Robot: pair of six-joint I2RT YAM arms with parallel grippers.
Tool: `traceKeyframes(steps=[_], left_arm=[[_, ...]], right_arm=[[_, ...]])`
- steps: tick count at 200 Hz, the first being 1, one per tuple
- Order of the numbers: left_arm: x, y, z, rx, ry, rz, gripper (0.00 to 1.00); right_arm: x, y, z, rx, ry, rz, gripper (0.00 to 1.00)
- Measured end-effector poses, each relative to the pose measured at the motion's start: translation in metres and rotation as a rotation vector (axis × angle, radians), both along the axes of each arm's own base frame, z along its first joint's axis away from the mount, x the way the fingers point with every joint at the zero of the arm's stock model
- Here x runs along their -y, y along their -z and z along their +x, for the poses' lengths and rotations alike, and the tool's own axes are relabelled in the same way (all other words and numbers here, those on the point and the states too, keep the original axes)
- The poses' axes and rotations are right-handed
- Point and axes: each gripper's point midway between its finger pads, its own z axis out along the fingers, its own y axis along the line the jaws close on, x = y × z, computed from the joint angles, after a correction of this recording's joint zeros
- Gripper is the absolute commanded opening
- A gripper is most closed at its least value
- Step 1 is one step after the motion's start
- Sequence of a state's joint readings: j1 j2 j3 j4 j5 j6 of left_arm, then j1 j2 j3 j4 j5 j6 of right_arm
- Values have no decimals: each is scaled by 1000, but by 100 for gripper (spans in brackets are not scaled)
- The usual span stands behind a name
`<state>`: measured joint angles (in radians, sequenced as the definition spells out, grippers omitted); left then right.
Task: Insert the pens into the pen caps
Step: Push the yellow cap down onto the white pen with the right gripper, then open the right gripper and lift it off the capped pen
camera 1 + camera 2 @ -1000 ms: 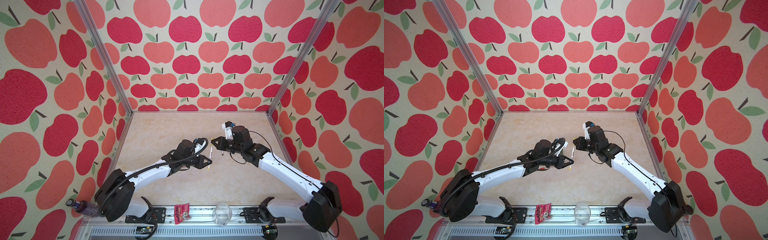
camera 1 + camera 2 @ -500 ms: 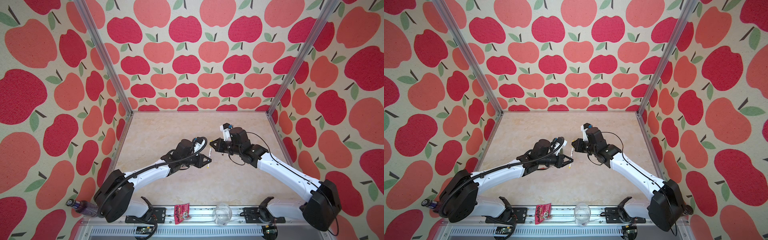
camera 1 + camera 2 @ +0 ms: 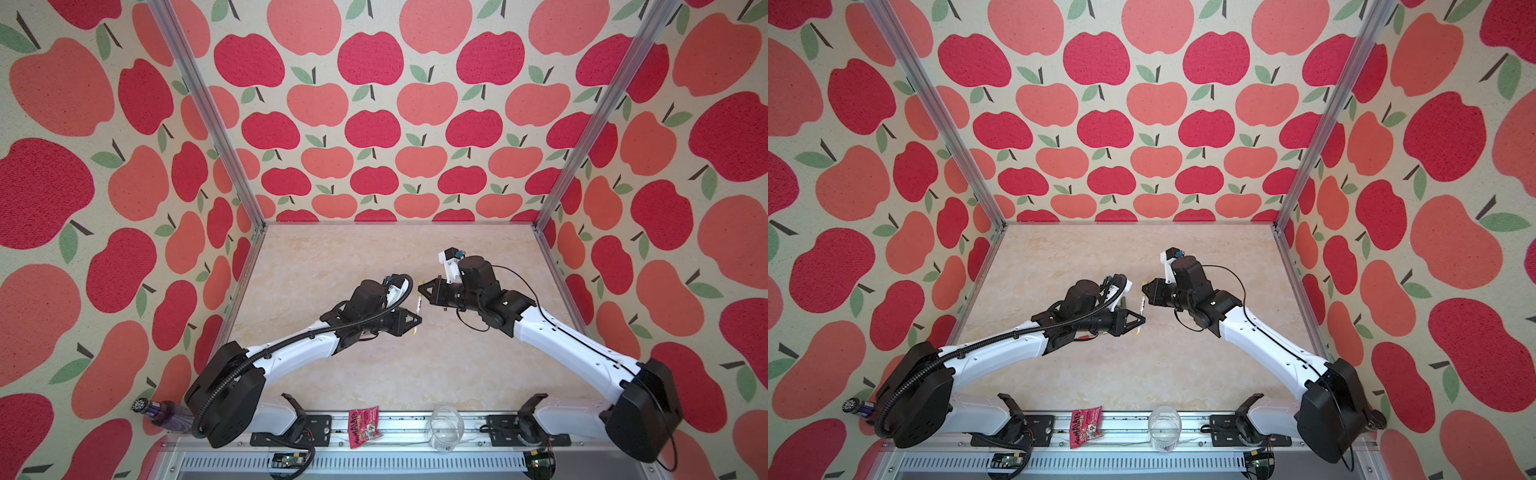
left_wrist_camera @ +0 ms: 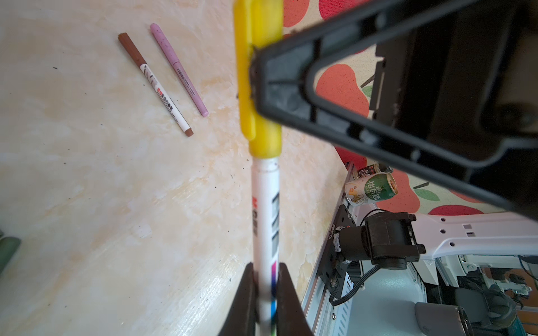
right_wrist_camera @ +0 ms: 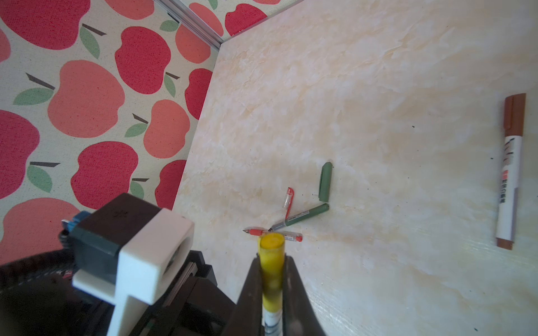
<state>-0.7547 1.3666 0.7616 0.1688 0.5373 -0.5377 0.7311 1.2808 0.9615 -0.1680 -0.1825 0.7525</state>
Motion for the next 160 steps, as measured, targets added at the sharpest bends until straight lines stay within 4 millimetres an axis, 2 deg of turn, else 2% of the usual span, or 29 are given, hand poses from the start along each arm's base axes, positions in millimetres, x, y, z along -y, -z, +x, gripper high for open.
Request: traceKeyframes(steps=[89,125,160], left_arm=[[-6,2,3,-3,9,8,2],[-8,-1,2,7,45,7,3],[-10,-16,7,53,57,-18,4]], right_arm=[[-5,2,0,16,1,33,0],[-5,-2,-1,25,-6,41,23],[0,-7,-18,20,-94,27,48]])
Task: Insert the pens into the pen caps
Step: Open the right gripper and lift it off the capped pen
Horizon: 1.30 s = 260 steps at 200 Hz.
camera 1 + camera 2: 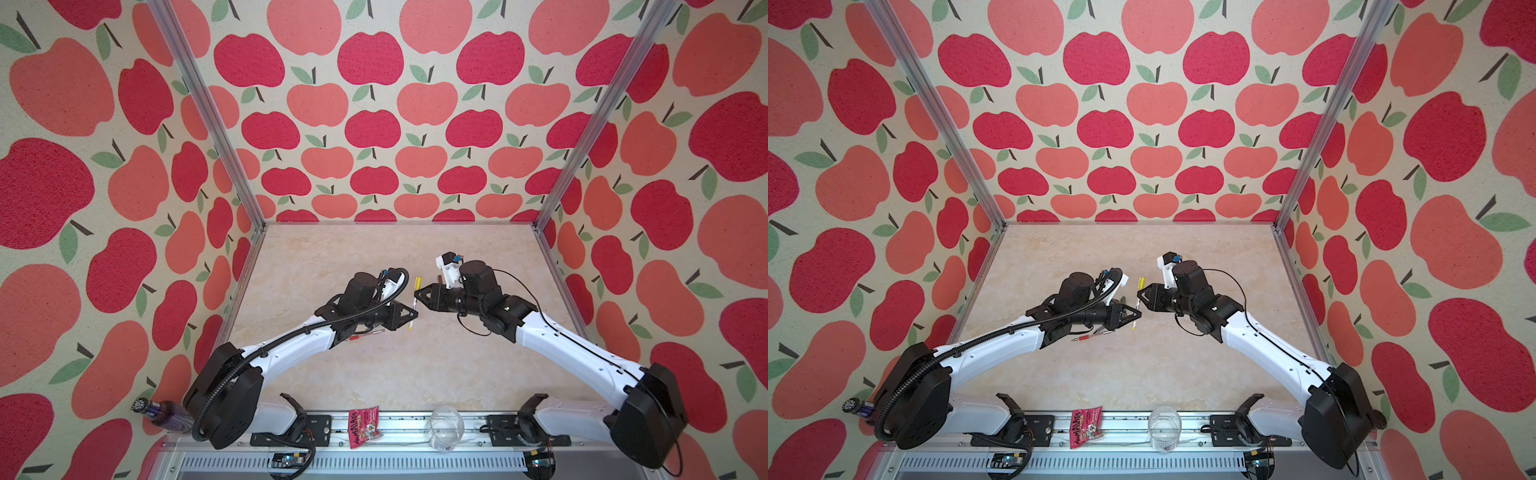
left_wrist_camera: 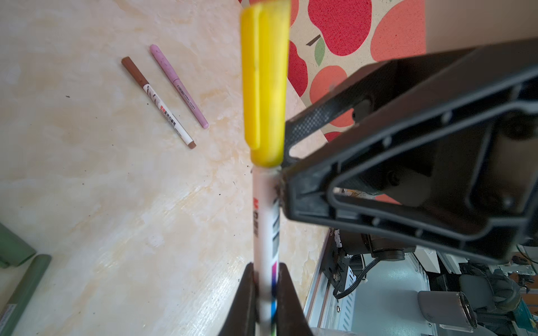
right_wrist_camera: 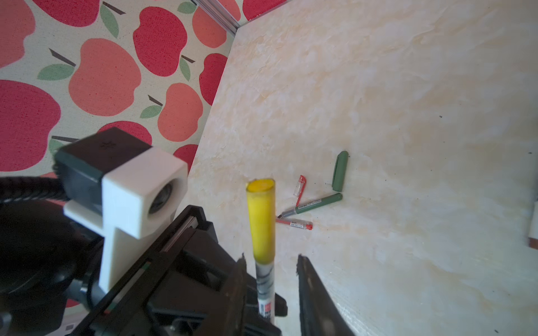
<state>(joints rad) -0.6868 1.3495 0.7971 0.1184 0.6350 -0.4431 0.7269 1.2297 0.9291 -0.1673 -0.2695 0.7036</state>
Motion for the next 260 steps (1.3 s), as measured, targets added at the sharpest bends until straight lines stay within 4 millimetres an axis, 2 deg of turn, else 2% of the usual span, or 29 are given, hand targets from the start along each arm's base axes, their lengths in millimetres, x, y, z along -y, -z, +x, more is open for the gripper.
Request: traceKeyframes(steps=[22,46,96,122,161,181,260], left_arm=[[-2,-9,-6,21,23,-13,4],[-2,-18,-15,36,64,-33,5],[-4,-14,-29,18,124,-18,5],[-6,-12,-32,14,136,-6,5],[-8,-18,-36,29,140,-12,5],[-7,-19,-37,29,143,-12,5],[-7,-17,-38,24,145,-6,5]], right_arm=[[10,-14,-2,26,-21,9,55],[16,-33,-5,68,-58,38,58],[15,-57,-13,97,-162,89,59],[10,-59,-13,93,-192,99,58],[5,-47,-8,58,-200,80,56],[4,-43,-6,45,-200,72,53],[-2,-36,0,23,-201,69,24]])
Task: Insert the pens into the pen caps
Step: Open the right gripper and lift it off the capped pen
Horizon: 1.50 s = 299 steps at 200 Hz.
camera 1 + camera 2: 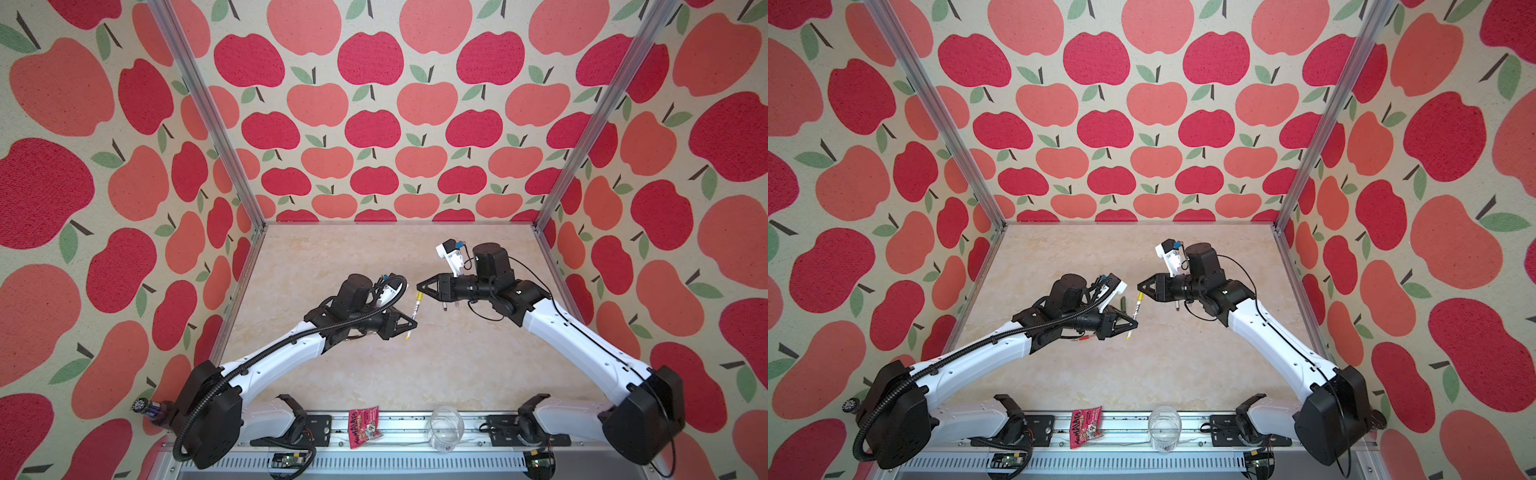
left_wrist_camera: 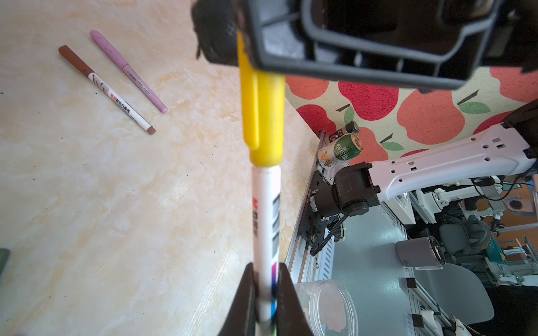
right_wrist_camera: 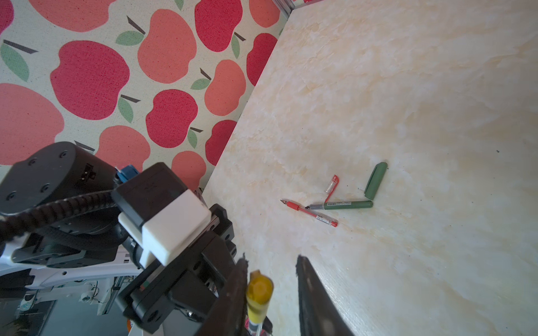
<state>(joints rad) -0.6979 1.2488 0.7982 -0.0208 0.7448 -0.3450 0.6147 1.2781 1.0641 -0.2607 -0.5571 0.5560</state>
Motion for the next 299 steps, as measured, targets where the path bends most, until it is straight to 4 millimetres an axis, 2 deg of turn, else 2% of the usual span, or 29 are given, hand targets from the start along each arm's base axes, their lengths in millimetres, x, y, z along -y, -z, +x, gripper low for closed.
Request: traceKeyframes(steps=[32,81,123,252,299], left_arm=[[0,1,0,-2,-3,4,5],[0,5,3,5,-18,20,5],[0,1,12,55,-46,33,5],[3,-36,48,116,-65,45,4],[3,-40,54,113,-67,38,4]], right_arm=[[-1,0,-1,-4,-8,5,11],[-5,1,-2,-28,-18,16,0],[-5,-3,2,-9,-13,28,0],[-10,-39,28,163,45,116,0],[-10,-40,34,187,69,132,0]])
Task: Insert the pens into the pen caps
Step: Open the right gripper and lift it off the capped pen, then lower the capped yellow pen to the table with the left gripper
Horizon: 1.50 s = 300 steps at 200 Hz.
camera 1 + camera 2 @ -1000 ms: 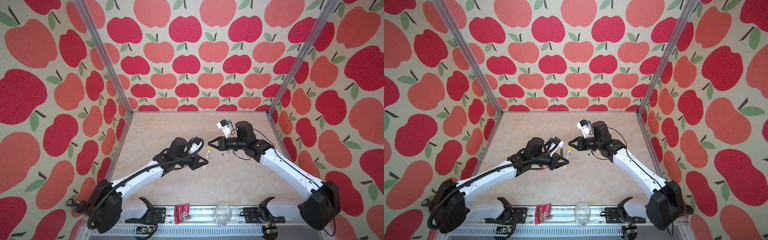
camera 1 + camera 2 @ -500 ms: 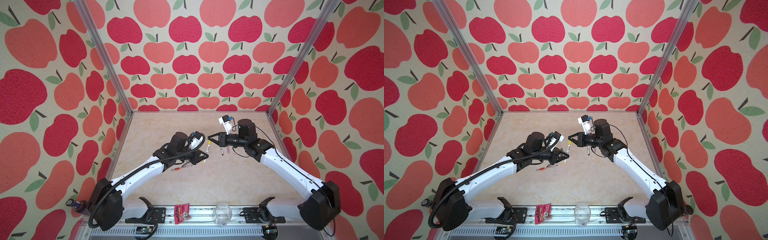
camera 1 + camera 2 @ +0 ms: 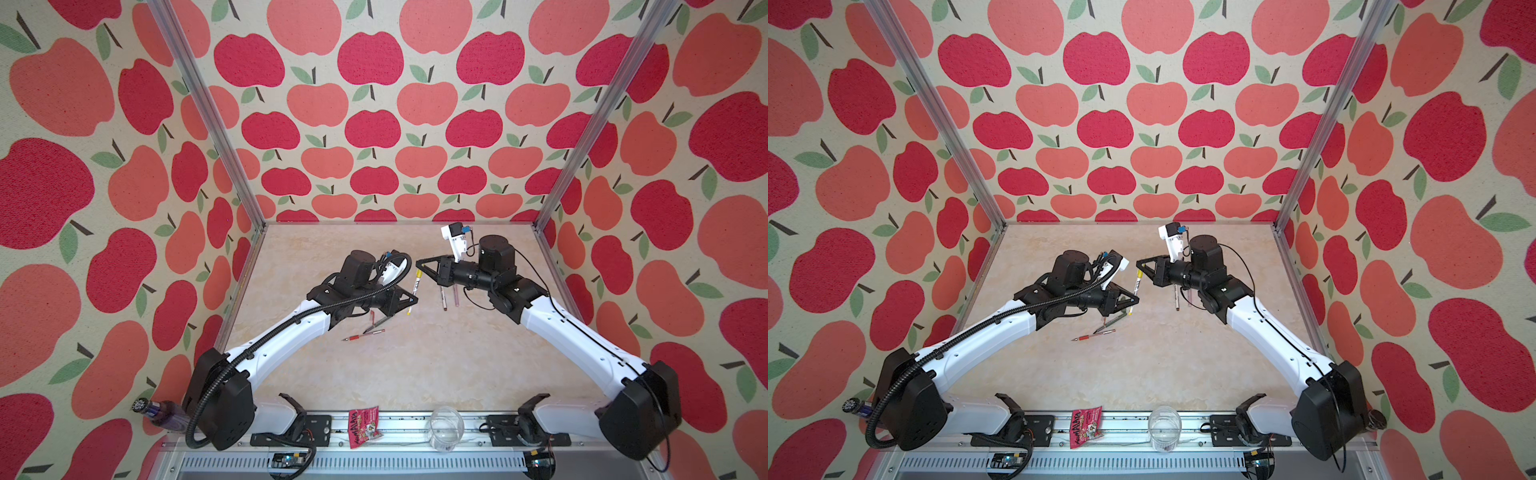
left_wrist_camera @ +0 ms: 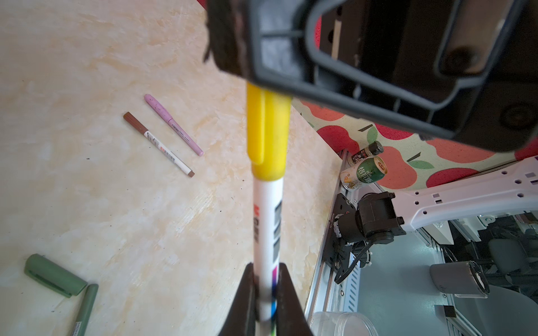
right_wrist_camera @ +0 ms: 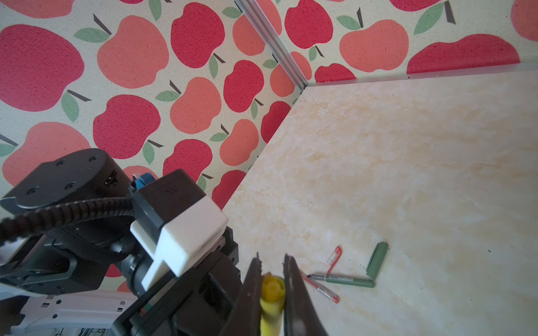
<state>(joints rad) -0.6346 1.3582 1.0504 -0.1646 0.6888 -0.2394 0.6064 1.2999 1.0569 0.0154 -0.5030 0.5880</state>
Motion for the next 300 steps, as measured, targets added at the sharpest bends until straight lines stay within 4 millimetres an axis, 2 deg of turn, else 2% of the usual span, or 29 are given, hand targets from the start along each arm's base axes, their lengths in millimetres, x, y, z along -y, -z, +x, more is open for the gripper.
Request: traceKeyframes(steps=[64,133,170,186,207,226,252,271,300], left_arm=[[-2,5,2,-17,-5,17,4],[-2,2,2,-8,3,12,5],[0,2,3,-10,11,6,5],[1,-1,5,0,8,-10,5],[7,-21,17,79,-14,-74,5],[9,-33,25,134,-38,-121,4],[10,-20,26,106,-70,-105,4],[12,-8,27,69,-94,-82,4],[19,16,29,-6,-142,-35,5]], right_arm=[[1,8,3,-15,30,29,0],[4,6,3,-16,55,44,1],[4,2,4,-18,61,39,11],[5,-5,7,-19,66,35,21],[5,-7,2,-48,35,17,34],[5,-7,-2,-78,14,-7,42],[16,-26,6,-45,40,3,54],[29,-45,5,7,63,22,56],[55,-71,-7,82,111,33,56]])
